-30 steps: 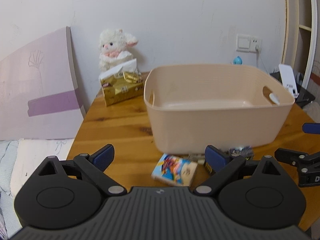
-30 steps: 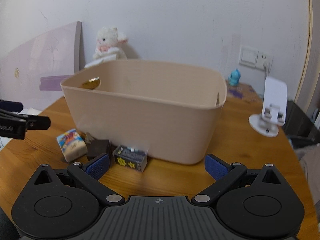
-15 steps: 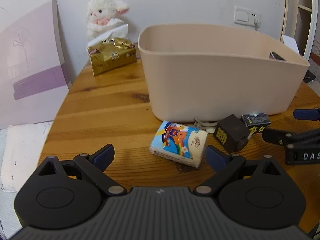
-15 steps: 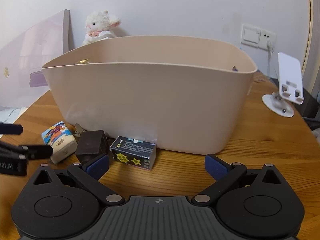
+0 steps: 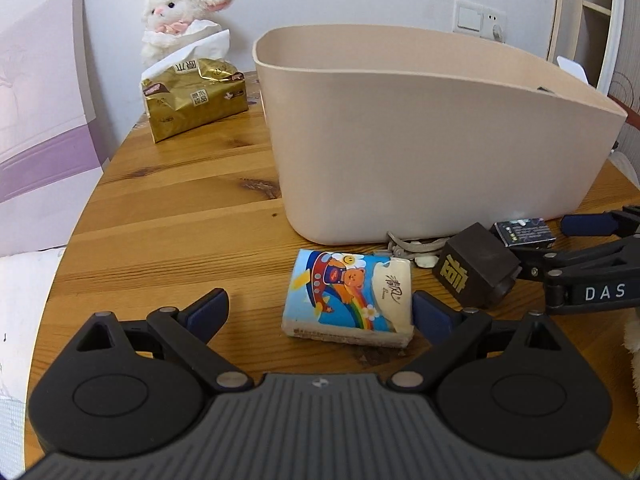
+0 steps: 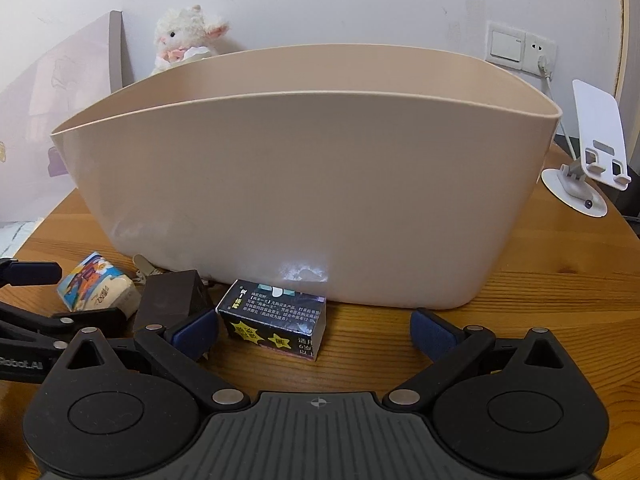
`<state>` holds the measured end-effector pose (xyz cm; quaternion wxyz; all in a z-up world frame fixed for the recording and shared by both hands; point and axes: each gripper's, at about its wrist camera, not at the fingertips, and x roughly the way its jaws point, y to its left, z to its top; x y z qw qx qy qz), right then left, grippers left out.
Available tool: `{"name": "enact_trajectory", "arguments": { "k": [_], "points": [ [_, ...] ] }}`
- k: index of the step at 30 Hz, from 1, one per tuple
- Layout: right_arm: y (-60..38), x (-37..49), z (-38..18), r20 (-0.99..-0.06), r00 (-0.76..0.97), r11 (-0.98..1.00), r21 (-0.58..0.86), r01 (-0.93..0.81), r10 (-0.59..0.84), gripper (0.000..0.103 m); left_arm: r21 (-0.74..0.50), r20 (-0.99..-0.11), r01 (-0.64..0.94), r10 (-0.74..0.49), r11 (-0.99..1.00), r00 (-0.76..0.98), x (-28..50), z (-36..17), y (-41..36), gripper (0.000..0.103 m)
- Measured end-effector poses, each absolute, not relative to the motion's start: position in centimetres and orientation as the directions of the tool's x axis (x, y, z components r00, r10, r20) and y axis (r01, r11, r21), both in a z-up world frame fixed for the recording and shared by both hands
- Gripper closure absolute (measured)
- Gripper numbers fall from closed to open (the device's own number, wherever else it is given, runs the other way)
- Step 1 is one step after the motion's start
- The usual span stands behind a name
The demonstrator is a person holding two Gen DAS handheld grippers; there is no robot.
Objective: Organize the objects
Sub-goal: 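Grasp the cartoon tissue pack with left tool while right grasps black star-print box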
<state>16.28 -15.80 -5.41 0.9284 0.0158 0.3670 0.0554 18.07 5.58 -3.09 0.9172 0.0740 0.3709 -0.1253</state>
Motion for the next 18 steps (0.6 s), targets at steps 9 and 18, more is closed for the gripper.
{"name": "enact_trajectory", "arguments": {
  "k": [9,18],
  "points": [
    [-15.0,15.9,-5.4,-0.670,0.739,0.996,0.029,-0.079,0.078,0.020,0.015,-0.704,0.295,-0.200,0.955,0.682,18.2,-3.4,5.4,0.023],
    [-15.8,15.2,-5.2,-0.648,0.759,0.997,0.010,-0.076,0.064,0.054,0.015,-0.695,0.288,-0.197,0.958,0.691,17.6,-3.2,4.9,0.037]
  ]
}}
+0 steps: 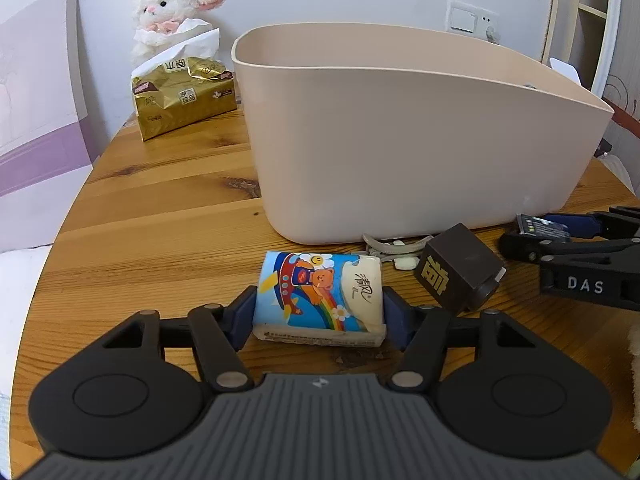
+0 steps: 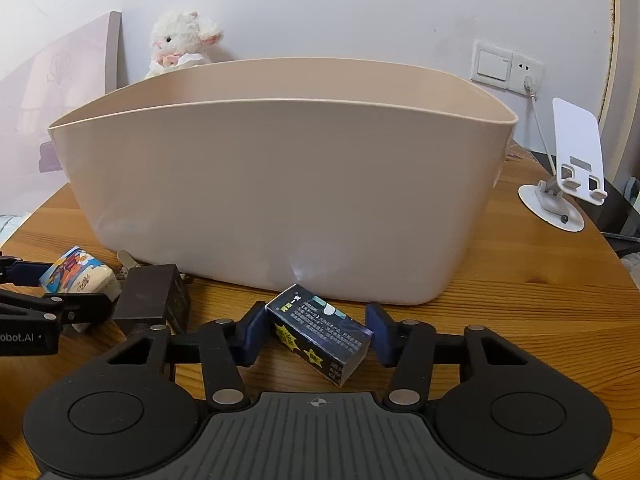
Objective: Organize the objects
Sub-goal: 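Grasp the cartoon tissue pack with left tool while right grasps black star-print box, then lift both held items over the beige basket and drop them in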
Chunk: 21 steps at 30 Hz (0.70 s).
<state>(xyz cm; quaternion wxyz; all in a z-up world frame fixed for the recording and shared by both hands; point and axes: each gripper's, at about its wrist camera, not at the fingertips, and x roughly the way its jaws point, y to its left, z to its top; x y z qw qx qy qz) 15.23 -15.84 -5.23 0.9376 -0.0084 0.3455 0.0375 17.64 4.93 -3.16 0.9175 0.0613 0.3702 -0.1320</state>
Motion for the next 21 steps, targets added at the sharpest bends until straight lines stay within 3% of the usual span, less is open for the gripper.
{"name": "enact_trajectory", "arguments": {
  "k": [13,21],
  "points": [
    [-16.7,13.3,-4.4,-0.644,0.759,0.992,0.009,-0.124,0.101,0.055,0.001,-0.686,0.255,-0.185,0.967,0.704,16.4,-2.6,5.8,0.038],
    [-17.8,10.7,-0.7,-0.577,0.805,0.988,0.024,-0.155,0.140,0.055,0.009,-0.653,0.250,-0.183,0.968,0.734,14.5,-1.1,6.0,0.038]
  ]
}}
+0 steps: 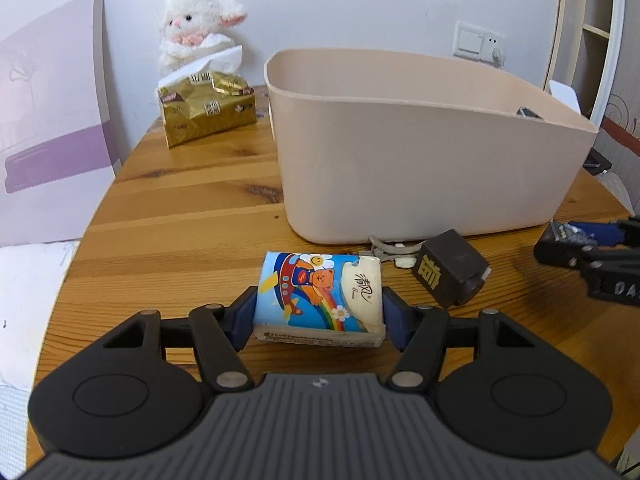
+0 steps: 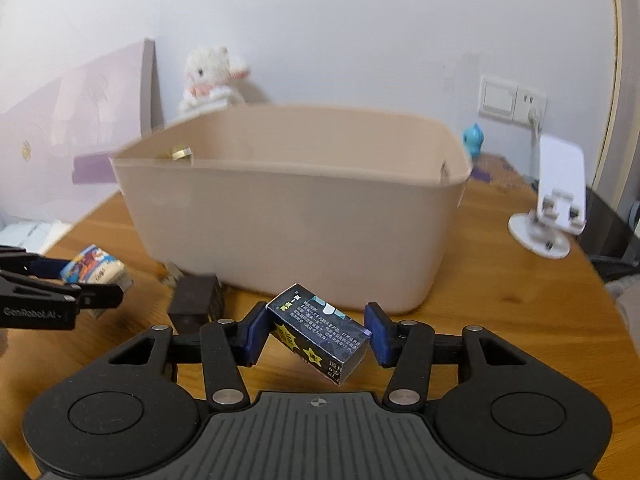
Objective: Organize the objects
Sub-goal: 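Lift both held items over the beige basket and drop them in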
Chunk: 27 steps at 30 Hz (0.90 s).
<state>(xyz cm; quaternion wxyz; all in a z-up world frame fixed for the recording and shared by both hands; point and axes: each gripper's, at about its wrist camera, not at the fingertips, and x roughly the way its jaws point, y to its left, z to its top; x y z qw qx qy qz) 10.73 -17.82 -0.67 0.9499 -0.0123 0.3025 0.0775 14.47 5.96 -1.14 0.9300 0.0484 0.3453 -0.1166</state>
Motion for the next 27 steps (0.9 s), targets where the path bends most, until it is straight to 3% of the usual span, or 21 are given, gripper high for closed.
{"name": "enact_trajectory", "arguments": {
  "k": [8,16,27],
  "points": [
    [-18.9,9.1,4.3,-0.471,0.866,0.984,0.025,-0.175,0.166,0.055,-0.009,-0.575,0.249,-0.209,0.968,0.791,12.1,2.4,6.2,0.038],
    [-20.0,9.0,8.6,-0.361,0.920,0.987,0.010,-0.162,0.155,0.055,0.051,-0.481,0.247,-0.193,0.968,0.855,11.4,6.8,4.9,0.038],
    [-20.7,12.3,10.4,-0.312,0.939,0.989,0.022,-0.144,0.143,0.055,0.057,-0.409,0.238,-0.194,0.970,0.891,14.5,10.9,2.7,0.038]
  ]
}}
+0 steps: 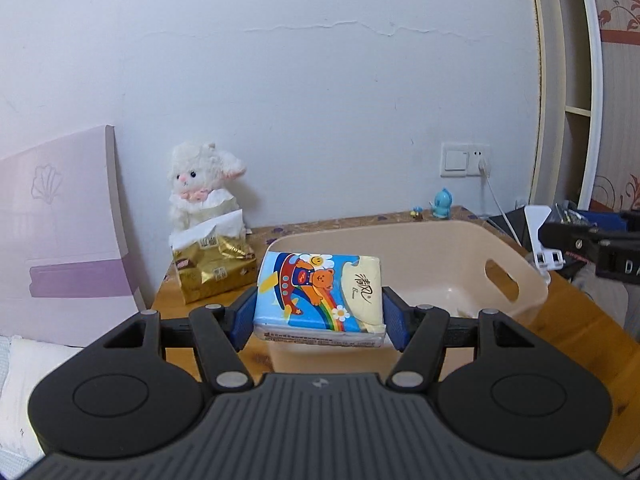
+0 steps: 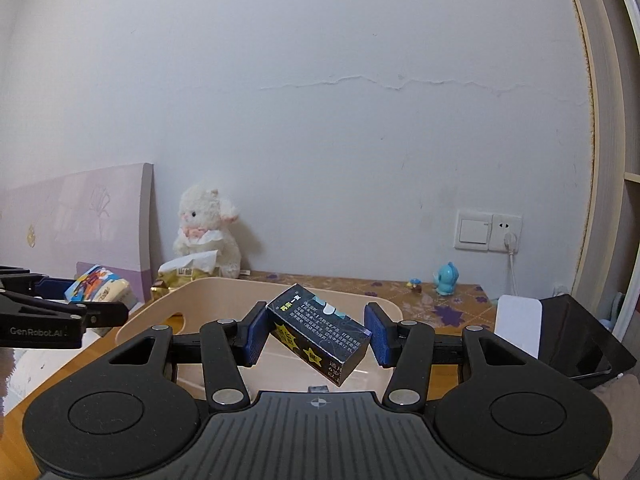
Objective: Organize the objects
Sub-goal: 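Lift both held items over the beige basket and drop them in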
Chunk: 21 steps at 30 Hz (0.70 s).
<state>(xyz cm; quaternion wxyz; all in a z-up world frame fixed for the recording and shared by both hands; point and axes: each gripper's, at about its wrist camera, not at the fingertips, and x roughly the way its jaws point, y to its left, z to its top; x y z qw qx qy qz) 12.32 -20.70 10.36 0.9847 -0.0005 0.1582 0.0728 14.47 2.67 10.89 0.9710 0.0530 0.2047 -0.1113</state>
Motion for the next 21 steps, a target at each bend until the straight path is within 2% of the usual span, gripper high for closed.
{"name": "enact_trajectory", "arguments": {
  "k": [7,16,21],
  "points": [
    [-20.7,15.6,9.2,-0.342,0.931,0.991,0.021,-0.129,0.128,0.055,0.044,-0.446,0.224,-0.182,0.974,0.876,18.1,9.9,0.6,0.038],
    [-21.5,19.4,5.9,-0.423,0.901,0.995,0.037,-0.090,0.097,0.055,0.043,-0.570,0.211,-0.149,0.977,0.808,23.2,6.6,-1.6,0.038],
    [-21.2,20.5,4.3,-0.471,0.879,0.995,-0.018,-0.097,0.077,0.055,0.070,-0.631,0.203,-0.114,0.977,0.768,24.9,4.9,-2.2,0.038]
  ]
}}
